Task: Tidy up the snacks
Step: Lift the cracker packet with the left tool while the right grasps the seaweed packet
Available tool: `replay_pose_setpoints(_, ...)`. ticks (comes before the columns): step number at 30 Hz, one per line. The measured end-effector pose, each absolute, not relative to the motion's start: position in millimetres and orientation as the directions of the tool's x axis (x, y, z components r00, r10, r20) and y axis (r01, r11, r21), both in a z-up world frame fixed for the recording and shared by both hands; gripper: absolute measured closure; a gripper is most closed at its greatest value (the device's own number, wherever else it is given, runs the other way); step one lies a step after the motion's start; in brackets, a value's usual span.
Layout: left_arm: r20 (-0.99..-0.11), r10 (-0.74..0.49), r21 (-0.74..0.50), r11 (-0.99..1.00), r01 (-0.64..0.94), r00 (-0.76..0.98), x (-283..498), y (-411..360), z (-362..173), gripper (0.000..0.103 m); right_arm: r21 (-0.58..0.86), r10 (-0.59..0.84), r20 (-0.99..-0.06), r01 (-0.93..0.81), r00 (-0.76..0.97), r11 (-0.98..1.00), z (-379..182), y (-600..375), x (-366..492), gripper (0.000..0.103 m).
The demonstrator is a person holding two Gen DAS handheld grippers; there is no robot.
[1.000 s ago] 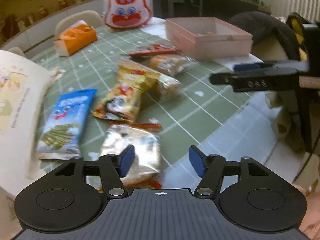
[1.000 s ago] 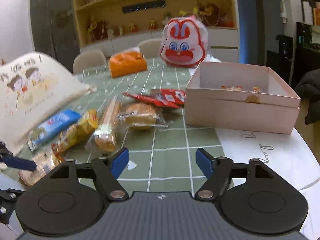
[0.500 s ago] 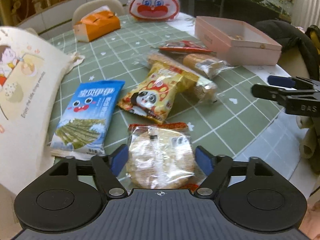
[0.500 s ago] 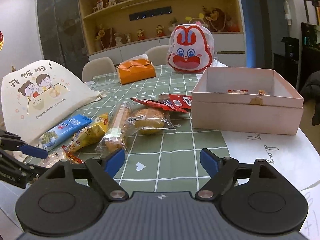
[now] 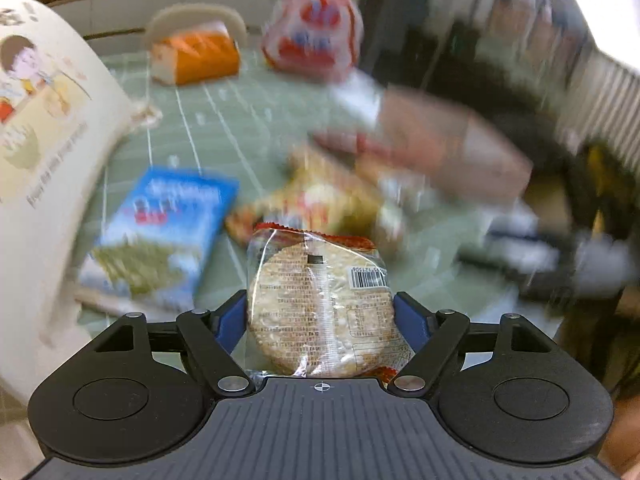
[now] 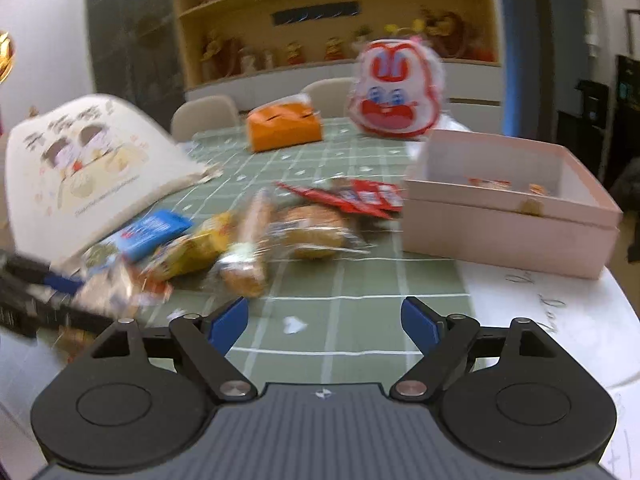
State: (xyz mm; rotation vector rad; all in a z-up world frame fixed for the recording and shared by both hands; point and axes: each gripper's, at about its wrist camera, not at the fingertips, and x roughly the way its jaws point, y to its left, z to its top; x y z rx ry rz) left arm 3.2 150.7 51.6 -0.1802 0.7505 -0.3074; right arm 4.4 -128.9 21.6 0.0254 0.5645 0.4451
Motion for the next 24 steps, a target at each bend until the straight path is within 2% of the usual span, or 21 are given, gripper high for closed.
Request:
replay_pose_setpoints(4,-0.461,-0.384,-0.438,0.882,0.171,0.800,28.7,188.3,79.2,0.021,0.148,0.474,-0.517,-0.471,0.712,0.870,37.2,-97.5,8.7,0.019)
replay_pose_setpoints(6,-0.405,-0.364,-0.464,0.872,0.154,0.839,49.6,205.6,81.7,0.021,0.121,0.482,-0.521,-0.499,0.704,0.858,45.3,-75.1,11.5,0.019)
replay_pose_setpoints(10,-0.356,-0.259,-0.471,0.880,0.067,0.898,67.9,234.8,73.7,0.021,0.101,0.498,-0.555,-0.540,0.667,0.836,56.5,-36.7,17.5,0.019)
replay_pose_setpoints(12,-0.389,-0.220,-0.465,0.885,0.016,0.894,63.6,244.8,74.1,0.021,0.130,0.524,-0.588,-0.567,0.616,0.813,60.6,-15.0,26.0,0.019)
replay_pose_setpoints(15,-0.338,-0.132,-0.415,0.909,-0.022,0.932,48.8,247.7,87.2,0.021,0.220,0.570,-0.634,-0.585,0.522,0.781,62.7,26.6,49.3,0.019)
replay_pose_setpoints(18,-0.290,-0.040,-0.327,0.943,-0.059,0.956,35.4,248.0,101.8,0.021,0.344,0.583,-0.684,-0.511,0.438,0.788,57.3,68.5,80.3,0.019)
replay_pose_setpoints(20,-0.260,0.019,-0.299,0.949,-0.099,0.965,28.8,252.1,108.1,0.021,0.378,0.564,-0.708,-0.446,0.426,0.811,50.7,90.4,96.2,0.019)
replay_pose_setpoints(24,-0.256,0.053,-0.334,0.932,-0.140,0.965,26.8,268.6,110.7,0.021,0.366,0.505,-0.749,-0.369,0.428,0.855,40.3,123.9,115.3,0.016)
